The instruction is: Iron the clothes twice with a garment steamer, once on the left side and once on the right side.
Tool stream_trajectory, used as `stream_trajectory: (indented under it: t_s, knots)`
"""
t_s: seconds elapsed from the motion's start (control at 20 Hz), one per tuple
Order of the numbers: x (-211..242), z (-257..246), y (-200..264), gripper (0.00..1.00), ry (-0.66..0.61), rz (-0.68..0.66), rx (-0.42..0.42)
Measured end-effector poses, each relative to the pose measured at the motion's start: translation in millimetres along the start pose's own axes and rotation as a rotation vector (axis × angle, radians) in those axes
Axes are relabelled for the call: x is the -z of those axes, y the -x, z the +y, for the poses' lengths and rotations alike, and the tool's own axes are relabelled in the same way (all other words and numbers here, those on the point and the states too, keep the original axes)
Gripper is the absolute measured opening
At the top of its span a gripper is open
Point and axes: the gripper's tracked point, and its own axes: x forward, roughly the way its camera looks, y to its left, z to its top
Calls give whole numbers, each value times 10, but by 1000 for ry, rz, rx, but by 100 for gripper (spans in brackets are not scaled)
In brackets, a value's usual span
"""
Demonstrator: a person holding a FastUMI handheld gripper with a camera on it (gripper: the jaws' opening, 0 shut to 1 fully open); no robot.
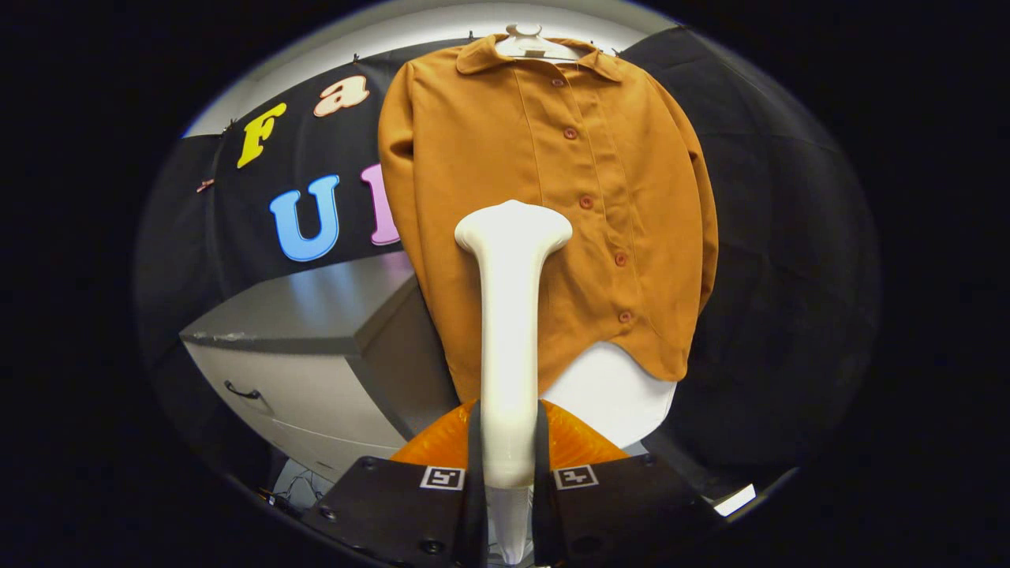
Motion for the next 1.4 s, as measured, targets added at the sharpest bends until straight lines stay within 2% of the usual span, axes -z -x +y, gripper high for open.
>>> stream_trajectory:
  t_s: [0.35,0.65,0.85,1.4]
  knots:
    - [738,-150,141,26,-28,153,47]
    - [641,-189,529,26,-56,134,20]
    - [231,-193,818,26,-63,46,10]
    - [-1744,-322,1591,26,-27,-372,-14]
